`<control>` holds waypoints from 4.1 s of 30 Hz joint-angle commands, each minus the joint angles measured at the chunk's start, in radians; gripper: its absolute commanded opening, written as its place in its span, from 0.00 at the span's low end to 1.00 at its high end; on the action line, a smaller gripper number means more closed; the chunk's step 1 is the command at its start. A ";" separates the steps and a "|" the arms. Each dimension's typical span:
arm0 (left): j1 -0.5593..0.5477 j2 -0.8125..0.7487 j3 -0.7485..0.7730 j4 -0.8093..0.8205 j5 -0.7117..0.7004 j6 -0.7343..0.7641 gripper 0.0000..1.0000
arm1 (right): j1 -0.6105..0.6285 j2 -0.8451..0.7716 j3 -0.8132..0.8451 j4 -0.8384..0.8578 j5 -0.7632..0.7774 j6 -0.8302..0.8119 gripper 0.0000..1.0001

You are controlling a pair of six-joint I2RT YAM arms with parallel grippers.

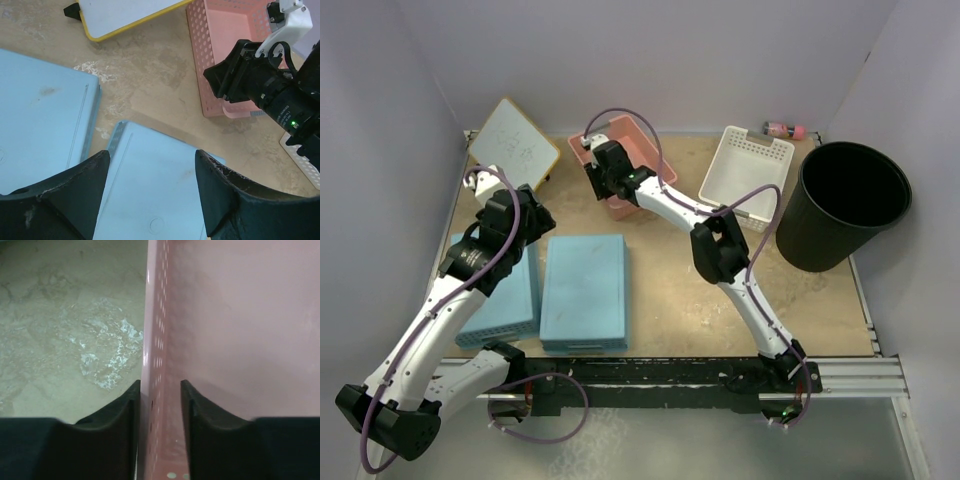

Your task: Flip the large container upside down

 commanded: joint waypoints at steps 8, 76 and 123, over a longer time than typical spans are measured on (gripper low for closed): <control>0.001 -0.019 0.004 0.007 -0.020 0.014 0.66 | -0.003 -0.200 0.002 0.060 -0.090 0.089 0.00; 0.001 -0.026 -0.006 0.035 0.044 0.037 0.63 | -0.414 -0.288 -0.564 0.411 -0.596 0.869 0.68; 0.000 0.004 -0.030 0.122 0.127 0.069 0.63 | -0.413 -0.352 -0.277 -0.310 0.338 0.271 1.00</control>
